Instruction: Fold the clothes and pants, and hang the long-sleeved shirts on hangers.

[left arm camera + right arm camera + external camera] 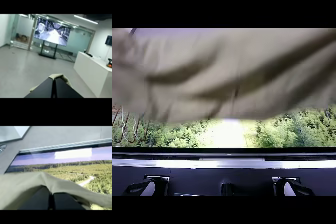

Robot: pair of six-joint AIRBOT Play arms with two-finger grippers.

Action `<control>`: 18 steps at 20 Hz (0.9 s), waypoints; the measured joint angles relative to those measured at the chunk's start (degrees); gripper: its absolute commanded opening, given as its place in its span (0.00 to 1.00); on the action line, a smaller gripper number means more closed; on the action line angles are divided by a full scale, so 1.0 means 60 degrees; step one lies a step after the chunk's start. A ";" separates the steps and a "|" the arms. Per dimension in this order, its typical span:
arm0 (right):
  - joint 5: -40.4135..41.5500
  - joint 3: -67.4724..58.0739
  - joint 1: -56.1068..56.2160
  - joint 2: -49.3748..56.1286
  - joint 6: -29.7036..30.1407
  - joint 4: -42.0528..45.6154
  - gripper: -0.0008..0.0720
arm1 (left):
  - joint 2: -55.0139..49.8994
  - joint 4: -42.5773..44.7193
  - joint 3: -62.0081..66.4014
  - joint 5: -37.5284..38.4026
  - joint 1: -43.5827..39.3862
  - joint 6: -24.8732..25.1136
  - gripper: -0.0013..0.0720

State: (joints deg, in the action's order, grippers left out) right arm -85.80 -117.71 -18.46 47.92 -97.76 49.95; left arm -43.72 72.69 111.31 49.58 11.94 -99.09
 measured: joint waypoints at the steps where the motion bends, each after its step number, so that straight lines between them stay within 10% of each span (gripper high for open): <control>1: -0.0109 -0.0091 -0.0015 -0.0106 -0.0262 -0.0007 0.07 | 0.0171 0.0153 0.0007 0.0095 0.0025 -0.0029 0.05; 11: -0.1075 0.2852 -0.0040 0.1752 -0.2841 -0.0328 0.09 | -0.1880 -0.0521 -0.2135 0.1381 -0.0437 -0.0055 0.05; 18: 0.2514 0.6207 0.1151 0.5344 -0.2084 -0.0372 0.09 | -0.6564 -0.0783 -0.3082 0.0448 -0.2280 -0.0007 0.05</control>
State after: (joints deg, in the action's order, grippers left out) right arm -70.72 -80.47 -11.55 79.99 -110.26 47.72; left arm -83.11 67.99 92.82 52.27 -1.74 -99.13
